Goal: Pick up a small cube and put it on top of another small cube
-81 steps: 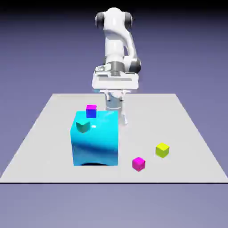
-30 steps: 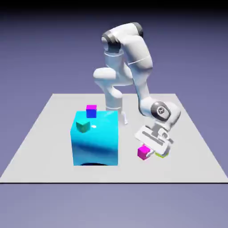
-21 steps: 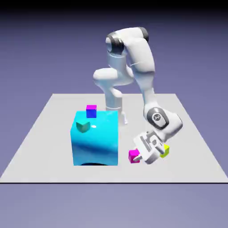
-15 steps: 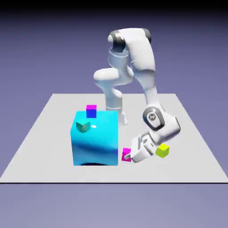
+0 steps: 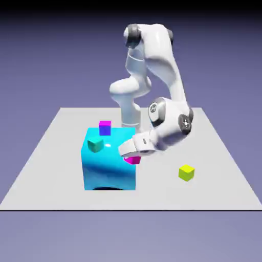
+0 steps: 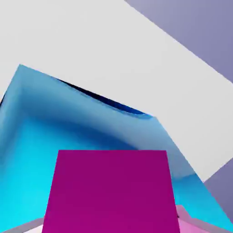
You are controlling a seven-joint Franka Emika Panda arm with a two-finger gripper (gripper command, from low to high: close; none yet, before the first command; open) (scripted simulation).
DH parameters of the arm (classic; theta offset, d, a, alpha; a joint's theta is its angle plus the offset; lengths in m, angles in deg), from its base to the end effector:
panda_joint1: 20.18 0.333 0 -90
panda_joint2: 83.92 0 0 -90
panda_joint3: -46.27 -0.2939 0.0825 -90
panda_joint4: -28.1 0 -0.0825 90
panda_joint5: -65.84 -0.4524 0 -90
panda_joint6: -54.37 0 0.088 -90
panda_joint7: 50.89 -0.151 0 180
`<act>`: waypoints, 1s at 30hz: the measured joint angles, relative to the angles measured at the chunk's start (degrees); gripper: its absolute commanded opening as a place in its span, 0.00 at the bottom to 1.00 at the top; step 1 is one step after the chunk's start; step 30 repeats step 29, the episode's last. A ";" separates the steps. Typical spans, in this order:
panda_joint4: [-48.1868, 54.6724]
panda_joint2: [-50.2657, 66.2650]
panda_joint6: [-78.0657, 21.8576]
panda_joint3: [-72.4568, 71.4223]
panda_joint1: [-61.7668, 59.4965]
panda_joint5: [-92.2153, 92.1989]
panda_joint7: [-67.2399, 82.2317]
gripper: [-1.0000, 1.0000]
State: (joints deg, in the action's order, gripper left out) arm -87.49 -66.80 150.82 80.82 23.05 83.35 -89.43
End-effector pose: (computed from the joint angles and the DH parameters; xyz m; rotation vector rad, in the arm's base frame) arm 0.5499 0.0313 0.2106 2.3987 -0.5154 -0.4547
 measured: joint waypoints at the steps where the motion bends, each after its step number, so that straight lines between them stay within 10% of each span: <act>1: -0.05 -1.12 -0.99 1.12 0.42 -1.34 0.14 0.00; 18: -25.12 -36.42 -15.52 -23.88 -27.20 11.96 27.10 0.00; 25: -33.65 -39.10 -6.87 -22.26 -31.59 17.85 26.06 0.00; 26: -34.19 -39.15 -6.36 -22.08 -31.72 18.07 25.96 1.00; 30: -32.13 -38.97 -8.30 -22.79 -31.24 17.33 26.35 1.00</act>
